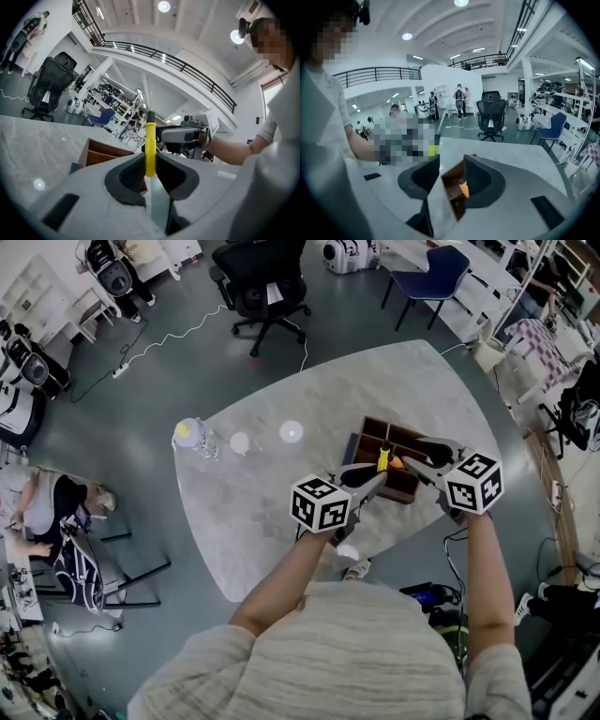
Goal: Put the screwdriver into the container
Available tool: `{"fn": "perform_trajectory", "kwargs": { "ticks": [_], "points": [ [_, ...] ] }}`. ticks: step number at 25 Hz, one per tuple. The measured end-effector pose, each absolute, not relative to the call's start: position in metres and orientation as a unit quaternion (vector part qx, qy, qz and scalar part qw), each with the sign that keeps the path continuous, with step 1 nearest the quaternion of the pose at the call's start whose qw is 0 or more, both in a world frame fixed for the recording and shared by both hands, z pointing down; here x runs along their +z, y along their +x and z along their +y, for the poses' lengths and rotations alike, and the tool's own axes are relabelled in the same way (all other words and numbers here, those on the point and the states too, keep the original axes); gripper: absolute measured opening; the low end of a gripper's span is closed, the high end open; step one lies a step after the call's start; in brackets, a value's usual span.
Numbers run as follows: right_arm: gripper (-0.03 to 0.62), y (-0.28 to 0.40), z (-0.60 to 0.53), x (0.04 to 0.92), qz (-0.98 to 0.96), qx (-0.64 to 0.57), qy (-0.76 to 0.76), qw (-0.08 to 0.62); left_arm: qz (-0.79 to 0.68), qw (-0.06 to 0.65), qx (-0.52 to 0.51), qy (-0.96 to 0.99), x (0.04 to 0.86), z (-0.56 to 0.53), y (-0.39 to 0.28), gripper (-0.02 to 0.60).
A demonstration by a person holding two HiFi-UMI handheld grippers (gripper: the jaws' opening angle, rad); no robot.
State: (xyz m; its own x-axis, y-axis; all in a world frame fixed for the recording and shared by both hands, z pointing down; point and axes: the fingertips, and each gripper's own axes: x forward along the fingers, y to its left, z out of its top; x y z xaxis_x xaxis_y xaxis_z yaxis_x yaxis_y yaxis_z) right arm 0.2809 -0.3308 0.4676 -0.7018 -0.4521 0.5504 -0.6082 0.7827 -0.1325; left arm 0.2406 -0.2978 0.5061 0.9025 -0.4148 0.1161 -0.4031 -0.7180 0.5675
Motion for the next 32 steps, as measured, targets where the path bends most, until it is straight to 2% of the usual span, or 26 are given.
{"fn": "perform_trajectory", "kwargs": {
  "ticks": [5, 8, 17, 23, 32],
  "points": [
    [0.156, 0.264, -0.331, 0.440, -0.924, 0.194, 0.282, 0.172, -0.220, 0.303, -0.005, 0.927, 0.505, -0.302, 0.248, 0.074],
    [0.156, 0.257, -0.334, 0.434, -0.925, 0.210, 0.279, 0.148, -0.219, 0.302, -0.002, 0.928, 0.506, -0.303, 0.250, 0.074],
    [0.154, 0.246, -0.340, 0.445, -0.915, 0.256, 0.282, 0.135, -0.221, 0.290, 0.001, 0.931, 0.505, -0.305, 0.254, 0.074],
    [0.060, 0.243, -0.343, 0.452, -0.905, 0.260, 0.302, 0.148, -0.243, 0.241, 0.045, 0.939, 0.512, -0.304, 0.255, 0.074],
    [0.054, 0.250, -0.349, 0.451, -0.897, 0.278, 0.314, 0.137, -0.231, 0.250, 0.035, 0.940, 0.510, -0.308, 0.261, 0.075]
  ]
}}
